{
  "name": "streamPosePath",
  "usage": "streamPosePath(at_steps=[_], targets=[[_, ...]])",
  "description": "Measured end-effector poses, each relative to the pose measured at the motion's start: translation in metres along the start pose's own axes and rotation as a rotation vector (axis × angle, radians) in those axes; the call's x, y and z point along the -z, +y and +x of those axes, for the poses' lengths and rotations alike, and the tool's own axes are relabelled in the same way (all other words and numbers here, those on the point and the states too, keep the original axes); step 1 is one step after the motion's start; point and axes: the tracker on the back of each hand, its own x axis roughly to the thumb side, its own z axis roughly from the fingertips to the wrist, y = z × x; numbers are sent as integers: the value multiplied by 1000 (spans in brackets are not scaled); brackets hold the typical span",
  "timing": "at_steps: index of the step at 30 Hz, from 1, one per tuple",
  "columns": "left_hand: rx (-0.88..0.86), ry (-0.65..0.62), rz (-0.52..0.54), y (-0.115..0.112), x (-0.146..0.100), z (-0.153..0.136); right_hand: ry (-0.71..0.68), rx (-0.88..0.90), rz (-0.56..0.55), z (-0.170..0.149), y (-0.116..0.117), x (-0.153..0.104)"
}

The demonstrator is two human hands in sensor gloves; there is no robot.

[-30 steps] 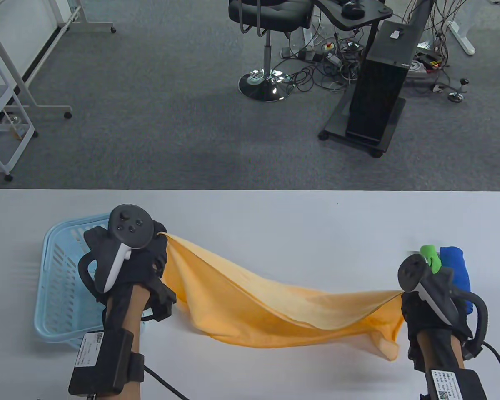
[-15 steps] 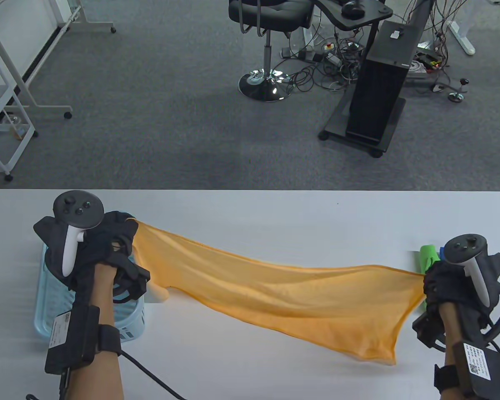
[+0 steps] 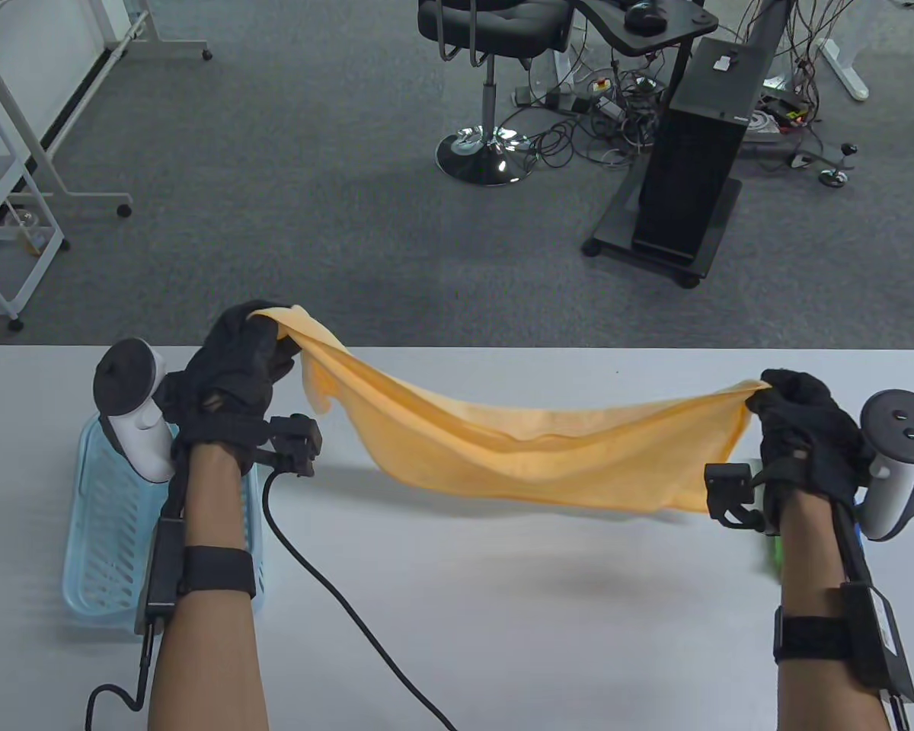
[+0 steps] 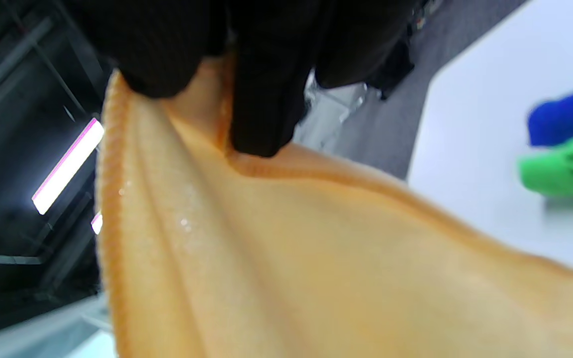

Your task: Roll rectangular towel into towel roll

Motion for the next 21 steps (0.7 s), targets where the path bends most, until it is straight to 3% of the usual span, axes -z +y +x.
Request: streamPosePath(at_steps=[3,6,8,11,13,14,17,21], targets=[[-83,-126,44,13,-9,10,-35,70,-84,8,-26,-5],[45,-172,-2,25,-25,11,-54,18,-97,-8,-41,-7],[220,-157,-56,33,-43,5,-33,-93,-24,-36,-43,-10],[697,-28,-88,38,-69,-13,36,-210,49,-86,-38,-16],[1085,0,-7,38,-83,-30,99,-276,95,-117,-34,-22],[1184,14,-58,36,-88,-41,129,-310,115,-129,-33,-26],[1261,149,-133,33,-97,-63,177,-370,144,-152,-32,-31],[1305,165,-119,26,-99,-74,187,-455,182,-162,-32,-32]])
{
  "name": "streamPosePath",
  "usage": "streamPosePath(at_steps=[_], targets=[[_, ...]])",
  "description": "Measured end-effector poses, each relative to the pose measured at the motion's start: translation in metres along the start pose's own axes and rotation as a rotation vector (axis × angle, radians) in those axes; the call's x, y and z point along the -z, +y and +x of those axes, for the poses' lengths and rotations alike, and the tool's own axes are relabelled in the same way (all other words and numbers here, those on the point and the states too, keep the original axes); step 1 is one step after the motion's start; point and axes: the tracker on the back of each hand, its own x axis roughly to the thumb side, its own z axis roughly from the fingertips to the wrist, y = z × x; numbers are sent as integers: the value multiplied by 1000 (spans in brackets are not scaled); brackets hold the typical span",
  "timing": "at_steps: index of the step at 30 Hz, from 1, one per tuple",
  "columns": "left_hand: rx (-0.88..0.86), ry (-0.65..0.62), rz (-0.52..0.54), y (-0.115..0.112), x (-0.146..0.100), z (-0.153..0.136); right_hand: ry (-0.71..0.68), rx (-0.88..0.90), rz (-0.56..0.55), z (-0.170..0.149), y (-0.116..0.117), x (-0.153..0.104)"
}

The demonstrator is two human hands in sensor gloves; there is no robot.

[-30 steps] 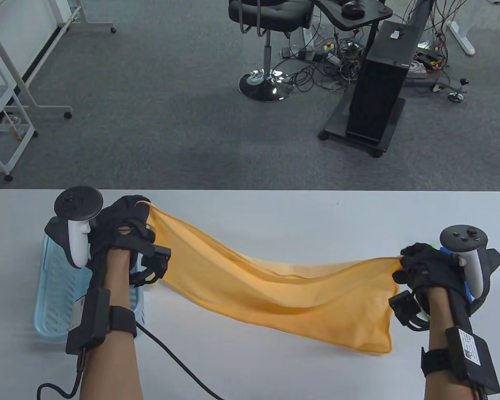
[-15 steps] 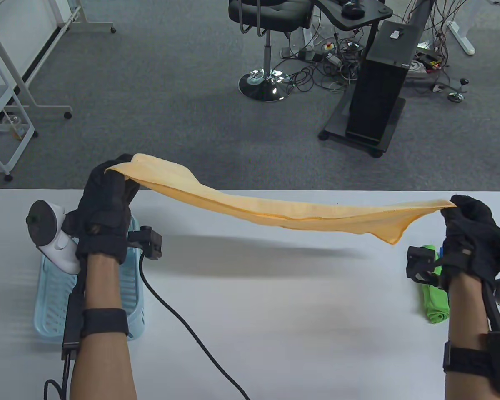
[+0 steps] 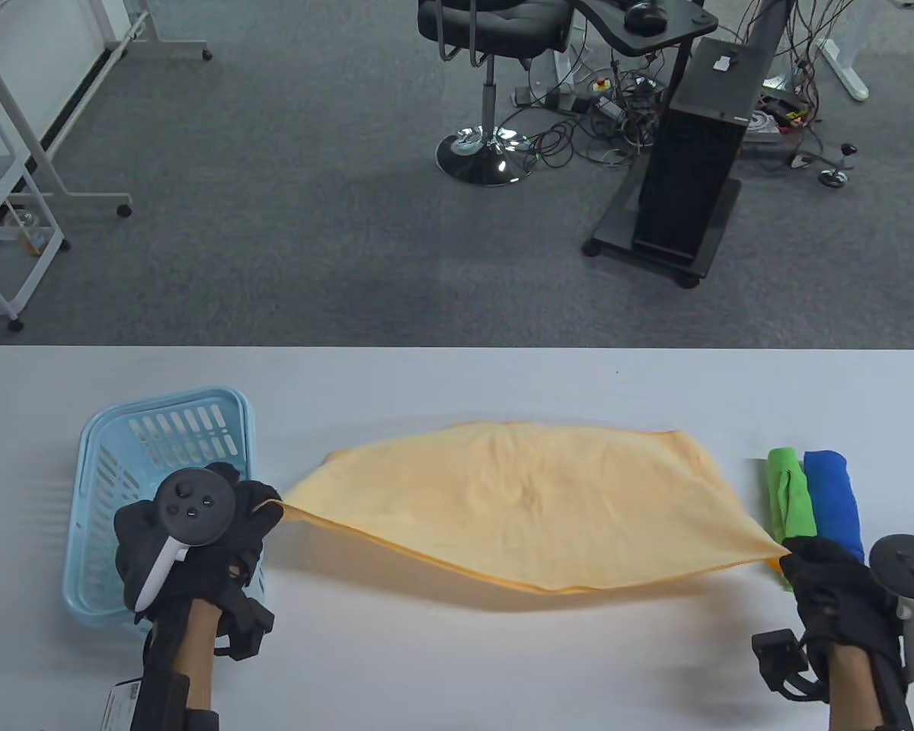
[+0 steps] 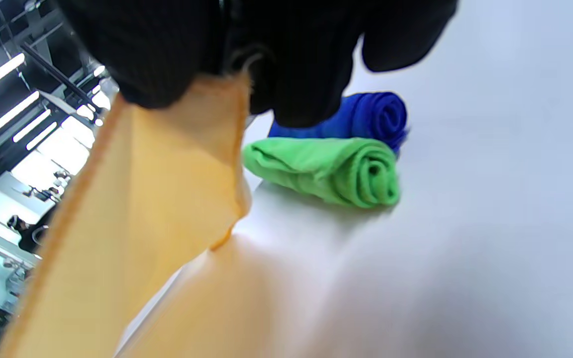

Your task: Roll rectangular towel into towel roll

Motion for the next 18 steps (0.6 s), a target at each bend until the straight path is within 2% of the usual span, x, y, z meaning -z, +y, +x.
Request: streamPosePath(at_steps=[8,14,18], targets=[[236,63,55,-4,19,32,0,-155,-28,16,1,19],[529,146,18,-19,42,59,-22,-314,-43,43,19,43],[605,195,-64,-29,59,64,-17,-419,-42,62,29,63]])
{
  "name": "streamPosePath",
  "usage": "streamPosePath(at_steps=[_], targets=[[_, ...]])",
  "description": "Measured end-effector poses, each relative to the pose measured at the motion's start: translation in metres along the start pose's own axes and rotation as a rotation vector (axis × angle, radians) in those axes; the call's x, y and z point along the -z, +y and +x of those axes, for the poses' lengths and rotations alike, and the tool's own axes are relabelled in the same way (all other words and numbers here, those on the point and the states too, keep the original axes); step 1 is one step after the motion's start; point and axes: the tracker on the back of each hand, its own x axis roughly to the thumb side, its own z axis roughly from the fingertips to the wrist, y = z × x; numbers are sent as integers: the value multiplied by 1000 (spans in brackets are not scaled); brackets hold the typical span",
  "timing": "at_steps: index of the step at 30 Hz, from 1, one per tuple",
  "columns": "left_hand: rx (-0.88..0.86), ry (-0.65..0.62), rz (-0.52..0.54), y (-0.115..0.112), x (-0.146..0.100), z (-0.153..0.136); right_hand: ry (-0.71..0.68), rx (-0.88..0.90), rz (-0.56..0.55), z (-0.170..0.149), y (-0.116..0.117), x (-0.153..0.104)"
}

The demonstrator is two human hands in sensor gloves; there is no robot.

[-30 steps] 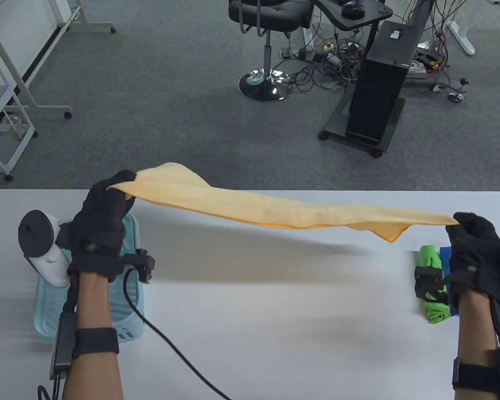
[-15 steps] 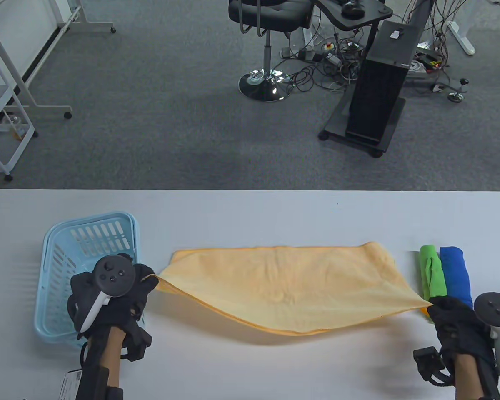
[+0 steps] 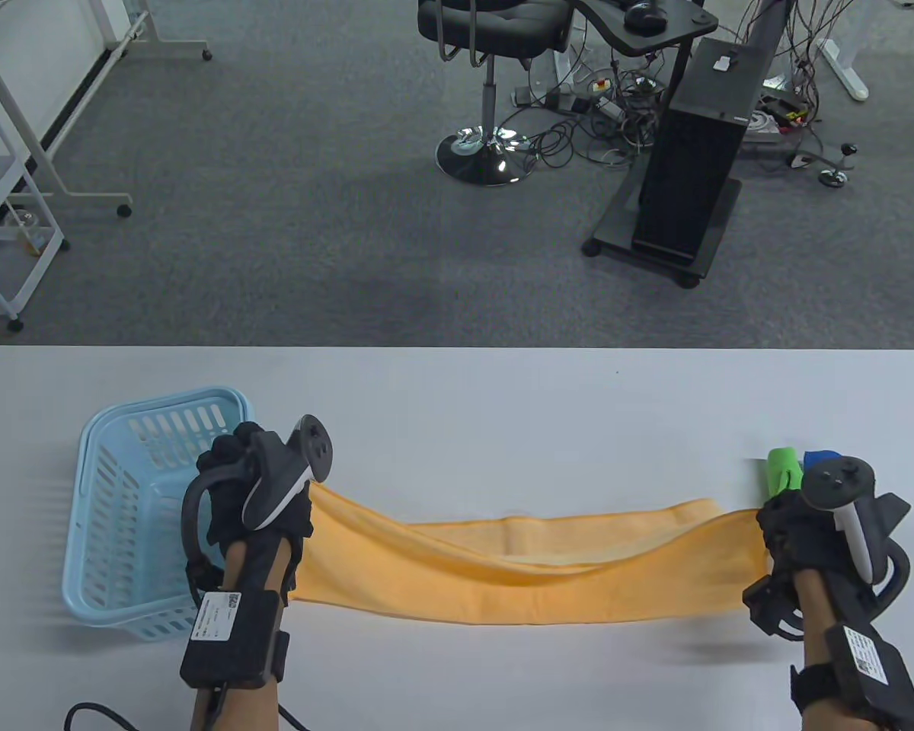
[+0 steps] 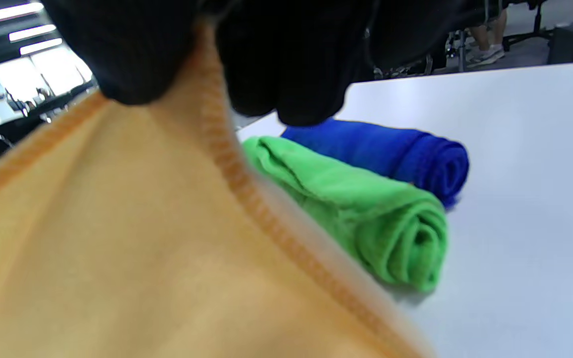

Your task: Roll rectangular towel into towel roll

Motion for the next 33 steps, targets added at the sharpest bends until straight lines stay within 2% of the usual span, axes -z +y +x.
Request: streamPosePath(at_steps=[3,6,15,21,23,25,28,33], targets=[[69,42,-40,2,6,3,-6,-12,-40,10,-5,4],[60,46,-28,12,6,2,-31,34,-18,19,-8,2],[146,86,9,32,-9,-5,-141,-6,-22,41,-9,-25],[142,-29,-11,25,-12,0,-161,-68,-28,45,-9,-38],[172,-57,-79,20,-12,7,-166,-91,-15,45,-7,-41],[114,-95,-89,17,-11,9,-174,-104,-12,46,-3,-45],[110,-90,-112,17,-10,10,-193,-135,-11,50,3,-50],[91,-106,-76,22,-14,9,-219,-155,6,60,13,-57]])
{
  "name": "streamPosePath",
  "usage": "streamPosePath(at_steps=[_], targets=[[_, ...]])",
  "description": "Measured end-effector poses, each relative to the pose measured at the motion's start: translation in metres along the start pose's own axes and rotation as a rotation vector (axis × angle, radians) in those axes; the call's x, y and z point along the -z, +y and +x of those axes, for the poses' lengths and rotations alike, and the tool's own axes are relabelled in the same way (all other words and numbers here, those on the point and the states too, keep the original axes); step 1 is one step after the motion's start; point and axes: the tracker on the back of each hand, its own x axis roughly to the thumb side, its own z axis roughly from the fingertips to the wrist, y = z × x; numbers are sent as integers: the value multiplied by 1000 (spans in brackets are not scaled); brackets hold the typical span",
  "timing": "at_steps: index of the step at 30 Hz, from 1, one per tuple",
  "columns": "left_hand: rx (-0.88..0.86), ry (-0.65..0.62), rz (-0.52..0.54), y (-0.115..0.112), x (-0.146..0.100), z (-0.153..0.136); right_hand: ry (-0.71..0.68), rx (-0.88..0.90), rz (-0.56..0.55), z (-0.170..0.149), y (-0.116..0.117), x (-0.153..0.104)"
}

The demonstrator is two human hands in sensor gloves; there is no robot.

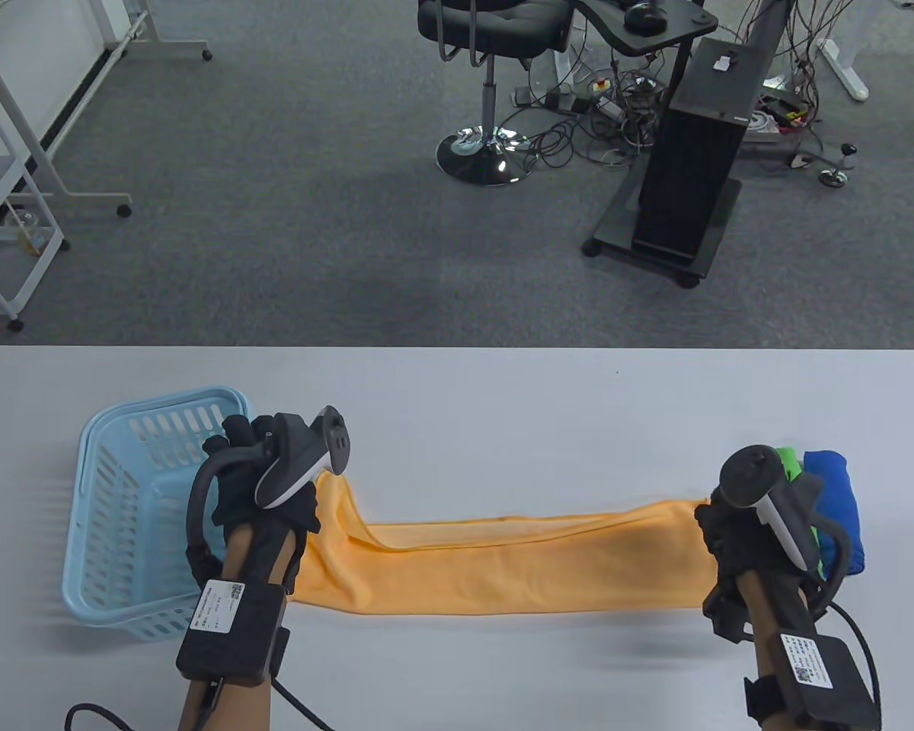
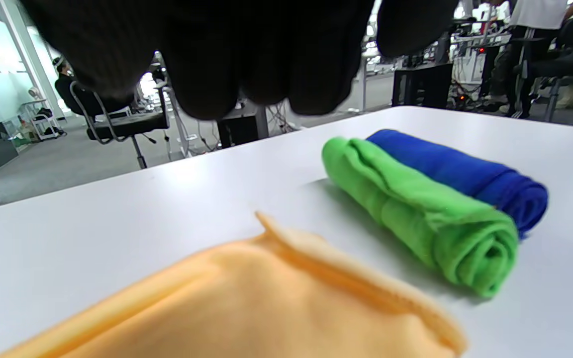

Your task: Roll rectangular towel into towel roll

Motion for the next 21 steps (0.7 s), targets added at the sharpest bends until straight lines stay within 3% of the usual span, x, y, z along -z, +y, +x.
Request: streamPosePath(at_steps=[3,9,11,15,17,21], targets=[[-1,-12,-3,0,-3,3,-15,0,13,7,4,0],[-186,-173,182,3,-47,51,-68,1,62,36,23,4],[-316,-267,228,-14,-62,87,-131,13,98,55,36,7],[-414,-397,2,-69,-59,155,-258,22,119,94,68,4],[-464,-404,12,-88,-61,178,-288,13,165,108,86,2],[-346,-419,5,-106,-66,207,-329,-62,250,134,127,1]])
